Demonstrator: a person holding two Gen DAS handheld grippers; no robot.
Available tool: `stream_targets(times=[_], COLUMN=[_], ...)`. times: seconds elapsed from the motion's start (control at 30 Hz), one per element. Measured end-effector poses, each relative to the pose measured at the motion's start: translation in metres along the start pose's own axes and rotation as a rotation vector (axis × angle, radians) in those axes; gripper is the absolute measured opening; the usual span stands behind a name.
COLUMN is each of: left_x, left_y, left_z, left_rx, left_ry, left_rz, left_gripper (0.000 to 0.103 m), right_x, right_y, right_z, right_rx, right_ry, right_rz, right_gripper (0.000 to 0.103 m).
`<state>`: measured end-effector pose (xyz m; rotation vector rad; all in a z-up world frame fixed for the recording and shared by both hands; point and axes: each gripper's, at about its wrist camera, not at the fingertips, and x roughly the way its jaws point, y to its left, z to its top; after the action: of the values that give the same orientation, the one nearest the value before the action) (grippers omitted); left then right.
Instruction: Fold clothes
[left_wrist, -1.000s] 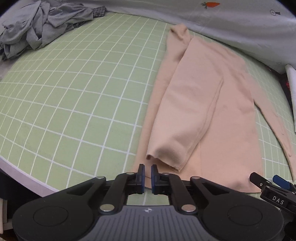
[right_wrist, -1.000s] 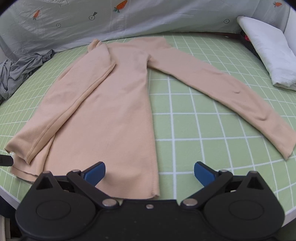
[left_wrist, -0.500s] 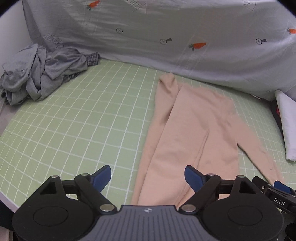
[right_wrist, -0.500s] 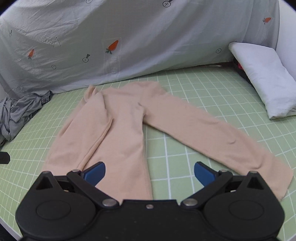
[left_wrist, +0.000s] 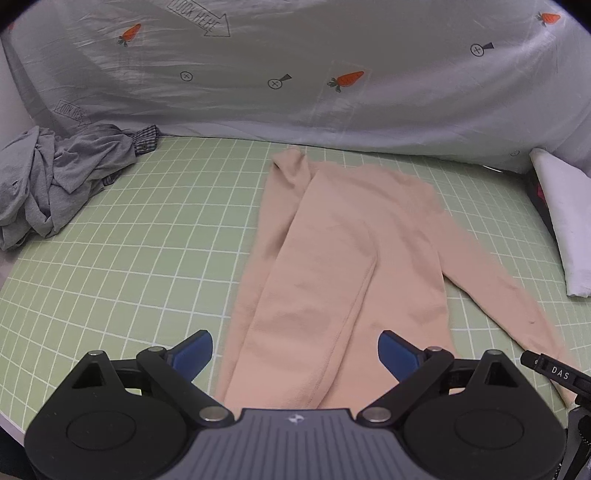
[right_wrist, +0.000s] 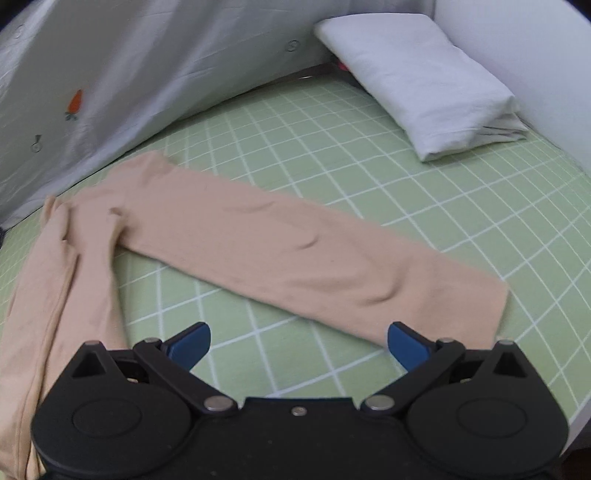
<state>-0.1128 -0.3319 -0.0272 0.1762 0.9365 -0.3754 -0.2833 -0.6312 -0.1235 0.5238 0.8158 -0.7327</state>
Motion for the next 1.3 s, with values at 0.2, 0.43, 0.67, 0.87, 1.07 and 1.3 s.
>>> stream_targets(times=[0.2,0.43,0.67,0.87,1.07,1.3], left_x=[0.006,0.006,0.006,0.006,0.01,0.032], left_y=[-0.008,-0.008,0.008,0.031,0.056,0.087], left_z=[0.004,0.007,0.005,0.013,0.031,0.059], left_rx=[-0.019,-0.027,-0.043,-0.055,-0.082,-0.098], left_ry=[0.017,0.018,0.031,0.021,-0.004,-0.034], left_rz=[-0.031,0.025,0.064,0.064,0.033,0.041], left_gripper=[0.096,0.096,0.096,0.096,0.096,0.096], right_x=[0.012,0.021,0.029,0.025,0.021,-0.016], right_y=[-0.037,-0.048,-0.042,-0.04,-0.02,0.037], right_z=[0.002,0.007,0.013,0.017,0.034,0.067], right_rx=[0.028,0.02,-0.024,-0.072,-0.066,-0.07], right_ry=[0.007,0.009,0.024,0.028,0.03,-0.177], right_rz=[-0.107,-0.131,-0.147,-0.1,-0.068,0.034], right_gripper=[0.103,0.103,0.103,0.08,0.012,0.012])
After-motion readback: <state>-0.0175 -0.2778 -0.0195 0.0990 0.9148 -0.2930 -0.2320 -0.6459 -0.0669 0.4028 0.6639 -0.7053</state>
